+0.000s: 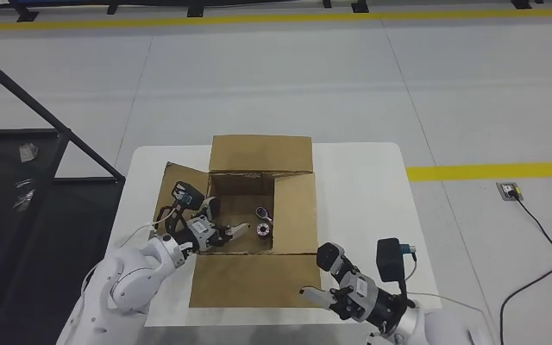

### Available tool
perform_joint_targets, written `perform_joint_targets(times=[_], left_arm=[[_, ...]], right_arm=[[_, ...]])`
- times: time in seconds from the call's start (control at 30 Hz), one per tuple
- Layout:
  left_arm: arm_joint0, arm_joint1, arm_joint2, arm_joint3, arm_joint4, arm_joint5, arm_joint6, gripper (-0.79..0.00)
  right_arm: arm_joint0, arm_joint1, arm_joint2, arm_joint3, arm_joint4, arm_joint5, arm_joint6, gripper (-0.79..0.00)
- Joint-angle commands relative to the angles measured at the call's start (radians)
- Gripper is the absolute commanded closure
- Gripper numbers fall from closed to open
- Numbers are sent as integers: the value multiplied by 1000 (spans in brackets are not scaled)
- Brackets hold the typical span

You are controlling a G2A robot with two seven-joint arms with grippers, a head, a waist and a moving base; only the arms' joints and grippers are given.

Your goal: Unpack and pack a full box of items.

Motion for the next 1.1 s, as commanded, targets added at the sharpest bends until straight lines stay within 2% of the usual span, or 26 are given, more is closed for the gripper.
perform_joint_targets(times=[0.0,0.23,0.33,0.43,0.57,0.63,0.73,0.9,1.07], left_arm=[[0,0,0,0,0,0,0,-785],[5,-1,6,11,-32,5,-9,-785],[-25,-3,31,20,-107,-15,-54,-785],[-83,-7,72,70,-202,-28,-135,-785],[-190,-18,156,166,-289,-1,-260,-785],[-245,-27,201,229,-325,34,-312,-785],[-319,-43,264,333,-424,36,-379,-785],[-421,-70,345,491,-534,40,-420,-785],[-482,-103,413,620,-657,13,-405,-785]], right_arm=[[0,0,0,0,0,0,0,-785],[0,0,0,0,0,0,0,-785],[18,1,-33,20,97,-35,-2,-785],[47,5,-46,32,104,-21,16,-785],[59,9,-58,37,105,-5,19,-785],[53,11,-54,43,112,-1,10,-785],[39,16,-43,55,131,-7,-3,-785],[21,23,-29,68,147,-19,-19,-785],[14,29,-28,68,152,-24,-26,-785]])
